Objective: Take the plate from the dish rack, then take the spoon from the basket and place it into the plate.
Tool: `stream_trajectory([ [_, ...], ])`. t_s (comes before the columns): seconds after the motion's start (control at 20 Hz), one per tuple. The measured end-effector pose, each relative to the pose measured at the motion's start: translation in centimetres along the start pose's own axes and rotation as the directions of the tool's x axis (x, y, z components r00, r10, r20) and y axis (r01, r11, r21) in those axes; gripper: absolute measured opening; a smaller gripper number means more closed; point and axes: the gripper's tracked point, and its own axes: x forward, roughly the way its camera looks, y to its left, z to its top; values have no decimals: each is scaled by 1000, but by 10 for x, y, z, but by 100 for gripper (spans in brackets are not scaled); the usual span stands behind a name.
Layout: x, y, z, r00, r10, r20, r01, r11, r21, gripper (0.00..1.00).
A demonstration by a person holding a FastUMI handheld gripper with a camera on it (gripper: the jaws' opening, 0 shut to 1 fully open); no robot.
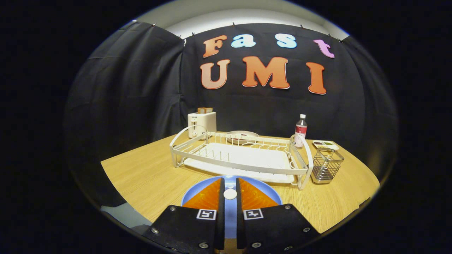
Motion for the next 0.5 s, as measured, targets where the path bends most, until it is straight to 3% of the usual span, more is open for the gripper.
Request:
stream_trajectory([
  [0.1,1,-11,-2,1000,-26,-17,26,1000,12,22],
  [0.25,2,-21,2,999,-44,-18,45,998,53,62],
  [0.5,-6,-46,11,996,-91,-10,92,994,56,88],
])
